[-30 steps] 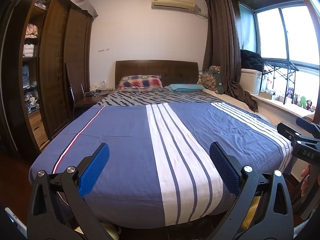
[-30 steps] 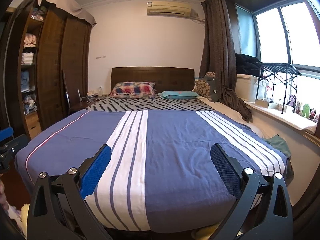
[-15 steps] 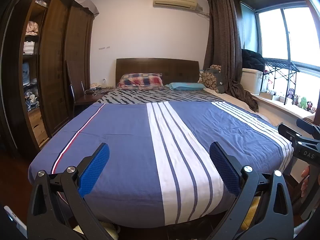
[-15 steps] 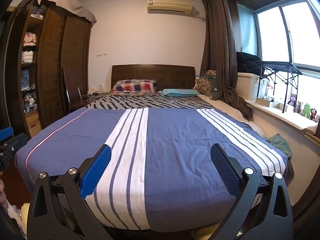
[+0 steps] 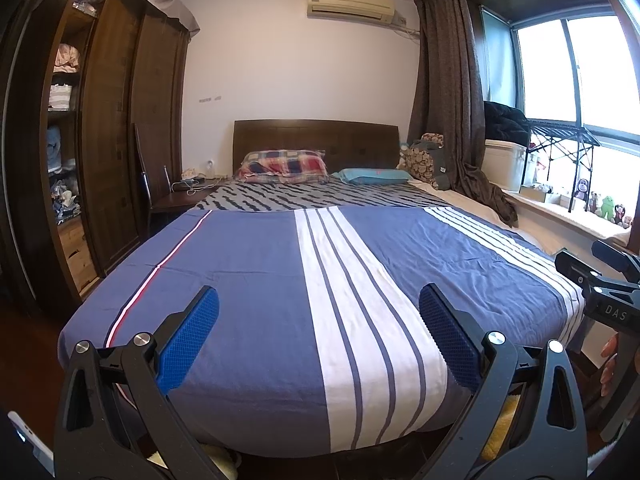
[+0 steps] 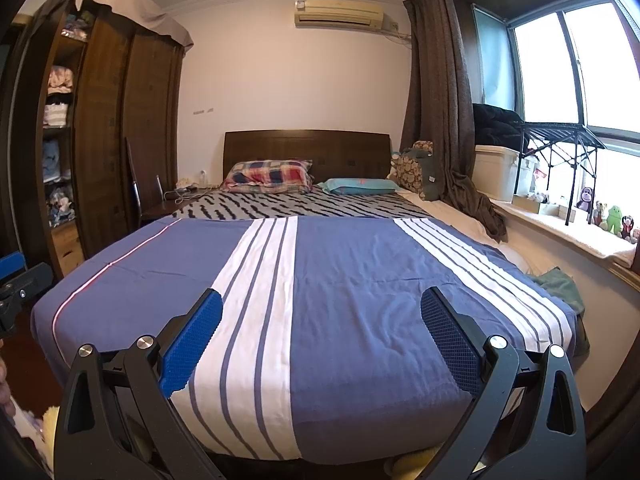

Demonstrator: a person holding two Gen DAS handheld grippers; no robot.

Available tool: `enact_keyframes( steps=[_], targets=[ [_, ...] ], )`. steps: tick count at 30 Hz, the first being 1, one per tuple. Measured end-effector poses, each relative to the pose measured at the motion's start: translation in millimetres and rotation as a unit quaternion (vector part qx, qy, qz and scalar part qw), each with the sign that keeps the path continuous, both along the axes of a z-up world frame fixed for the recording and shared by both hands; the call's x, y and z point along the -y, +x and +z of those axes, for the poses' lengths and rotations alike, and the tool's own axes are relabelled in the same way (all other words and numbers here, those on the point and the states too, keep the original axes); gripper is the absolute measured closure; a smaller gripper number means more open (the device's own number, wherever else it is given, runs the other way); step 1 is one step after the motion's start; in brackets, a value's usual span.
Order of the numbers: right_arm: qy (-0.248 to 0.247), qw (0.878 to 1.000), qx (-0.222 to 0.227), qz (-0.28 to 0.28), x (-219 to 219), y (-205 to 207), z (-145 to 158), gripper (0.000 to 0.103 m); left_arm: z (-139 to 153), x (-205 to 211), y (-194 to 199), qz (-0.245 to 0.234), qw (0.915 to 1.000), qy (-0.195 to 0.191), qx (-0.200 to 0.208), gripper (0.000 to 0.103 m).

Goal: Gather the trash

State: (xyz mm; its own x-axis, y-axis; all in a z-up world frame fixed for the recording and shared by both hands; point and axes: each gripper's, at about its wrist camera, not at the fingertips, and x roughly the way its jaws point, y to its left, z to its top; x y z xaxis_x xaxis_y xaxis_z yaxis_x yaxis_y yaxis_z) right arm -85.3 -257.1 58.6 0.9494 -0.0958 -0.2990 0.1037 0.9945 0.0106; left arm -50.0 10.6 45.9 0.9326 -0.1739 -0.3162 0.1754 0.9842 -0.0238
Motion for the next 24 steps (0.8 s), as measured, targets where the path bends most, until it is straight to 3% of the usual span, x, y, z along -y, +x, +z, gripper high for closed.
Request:
enact_keyframes(
  steps=[24],
  targets=[
    [0.009, 1.0, -0.003, -0.003, 4.2, 1.5, -6.5, 0.004, -5.8, 7.4, -2.1, -0.011, 0.9999, 0.0, -0.007, 0.008]
  ],
)
